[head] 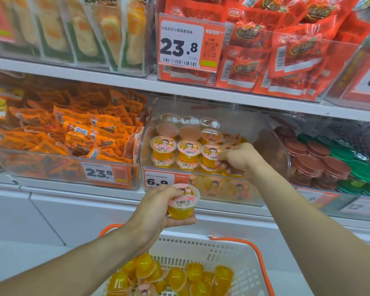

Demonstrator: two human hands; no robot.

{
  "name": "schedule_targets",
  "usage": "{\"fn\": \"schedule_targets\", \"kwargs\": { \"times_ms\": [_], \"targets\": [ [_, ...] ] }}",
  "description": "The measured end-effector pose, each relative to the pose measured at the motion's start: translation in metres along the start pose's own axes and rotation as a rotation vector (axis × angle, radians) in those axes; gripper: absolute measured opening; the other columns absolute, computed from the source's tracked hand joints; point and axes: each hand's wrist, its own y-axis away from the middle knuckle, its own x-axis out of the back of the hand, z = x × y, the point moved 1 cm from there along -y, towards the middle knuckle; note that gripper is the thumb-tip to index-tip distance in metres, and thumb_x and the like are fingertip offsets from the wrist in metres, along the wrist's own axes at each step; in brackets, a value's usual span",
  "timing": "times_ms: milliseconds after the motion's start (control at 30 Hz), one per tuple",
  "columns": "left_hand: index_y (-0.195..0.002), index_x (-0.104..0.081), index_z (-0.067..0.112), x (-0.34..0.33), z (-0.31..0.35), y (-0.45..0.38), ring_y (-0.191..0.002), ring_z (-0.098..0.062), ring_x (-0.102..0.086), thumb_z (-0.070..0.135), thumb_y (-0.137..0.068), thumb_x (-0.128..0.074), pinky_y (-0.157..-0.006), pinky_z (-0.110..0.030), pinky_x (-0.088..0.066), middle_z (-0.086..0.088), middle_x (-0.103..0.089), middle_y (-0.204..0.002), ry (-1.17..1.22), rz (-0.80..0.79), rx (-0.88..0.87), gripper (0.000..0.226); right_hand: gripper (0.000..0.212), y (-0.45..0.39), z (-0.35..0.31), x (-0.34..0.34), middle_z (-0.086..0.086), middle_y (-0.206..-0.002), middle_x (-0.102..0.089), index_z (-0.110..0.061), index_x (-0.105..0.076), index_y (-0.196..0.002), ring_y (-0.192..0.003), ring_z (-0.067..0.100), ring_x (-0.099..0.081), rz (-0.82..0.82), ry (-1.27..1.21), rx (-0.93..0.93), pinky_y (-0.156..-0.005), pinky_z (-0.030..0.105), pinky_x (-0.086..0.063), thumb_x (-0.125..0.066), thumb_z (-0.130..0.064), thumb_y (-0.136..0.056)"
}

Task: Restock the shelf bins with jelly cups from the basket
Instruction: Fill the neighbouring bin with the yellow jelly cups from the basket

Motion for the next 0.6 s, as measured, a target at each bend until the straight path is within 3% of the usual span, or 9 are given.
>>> {"fn": "schedule_targets", "kwargs": {
  "times_ms": [167, 267, 333, 367, 433, 500, 600],
  "targets": [
    [-0.102, -0.067, 0.001, 0.001, 0.000, 0.005, -0.076, -0.039, -0.071, 0.011, -0.098, -0.051, -0.038, -0.028, -0.042, -0.023, -0.072, -0.087, -0.268, 0.019, -0.118, 0.019, 0.027, 0.001, 0.003, 0.001, 0.009, -0.065, -0.072, 0.009, -0.070, -0.090, -0.040, 0.016, -0.052, 0.039, 0.100, 0.026, -0.047, 0.026, -0.050, -0.071, -0.019, -0.090],
    [-0.099, -0.073, 0.010, 0.000, 0.003, 0.005, -0.079, -0.040, -0.067, 0.010, -0.095, -0.058, -0.042, -0.031, -0.047, -0.021, -0.070, -0.093, -0.260, 0.037, -0.179, 0.016, 0.041, 0.011, -0.003, 0.010, 0.010, -0.071, -0.071, 0.001, -0.072, -0.089, -0.064, 0.024, -0.065, 0.217, 0.471, 0.236, -0.063, 0.029, -0.050, -0.066, -0.040, -0.092],
    [-0.099, -0.074, 0.010, 0.000, 0.004, 0.003, -0.077, -0.031, -0.065, 0.009, -0.093, -0.062, -0.053, -0.038, -0.055, -0.019, -0.070, -0.097, -0.225, 0.034, -0.207, 0.014, 0.034, 0.030, -0.018, 0.017, 0.008, -0.084, -0.072, -0.007, -0.072, -0.094, -0.081, 0.023, -0.067, 0.335, 0.483, 0.431, -0.074, 0.030, -0.052, -0.064, -0.040, -0.093],
    [-0.101, -0.074, 0.010, -0.001, 0.005, 0.003, -0.080, -0.029, -0.065, 0.009, -0.092, -0.063, -0.058, -0.041, -0.057, -0.020, -0.070, -0.100, -0.198, 0.021, -0.216, 0.014, 0.028, 0.042, -0.027, 0.020, 0.004, -0.080, -0.072, -0.011, -0.071, -0.091, -0.078, 0.019, -0.067, 0.311, 0.420, 0.499, -0.073, 0.029, -0.053, -0.065, -0.039, -0.092],
    [-0.106, -0.073, 0.007, -0.002, 0.007, 0.003, -0.085, -0.030, -0.066, 0.008, -0.094, -0.060, -0.062, -0.043, -0.058, -0.023, -0.069, -0.106, -0.123, -0.012, -0.228, 0.018, 0.027, 0.064, -0.041, 0.021, 0.000, -0.068, -0.070, -0.012, -0.069, -0.085, -0.060, 0.013, -0.062, 0.055, 0.293, 0.499, -0.057, 0.028, -0.050, -0.069, -0.038, -0.091],
    [-0.109, -0.071, 0.004, -0.004, 0.010, 0.004, -0.090, -0.031, -0.067, 0.007, -0.096, -0.052, -0.065, -0.046, -0.059, -0.023, -0.069, -0.109, -0.032, -0.043, -0.231, 0.023, 0.032, 0.085, -0.046, 0.016, 0.004, -0.067, -0.070, -0.007, -0.068, -0.093, -0.055, 0.015, -0.060, -0.317, 0.370, 0.408, -0.047, 0.026, -0.047, -0.073, -0.038, -0.088],
    [-0.114, -0.068, 0.001, -0.006, 0.012, 0.006, -0.094, -0.031, -0.067, 0.007, -0.098, -0.045, -0.075, -0.052, -0.060, -0.024, -0.070, -0.110, 0.043, -0.103, -0.260, 0.029, 0.044, 0.105, -0.041, 0.003, 0.016, -0.083, -0.075, -0.007, -0.058, -0.112, -0.068, 0.024, -0.071, -0.673, 0.542, 0.258, -0.060, 0.032, -0.059, -0.076, -0.038, -0.085]
  ]
}}
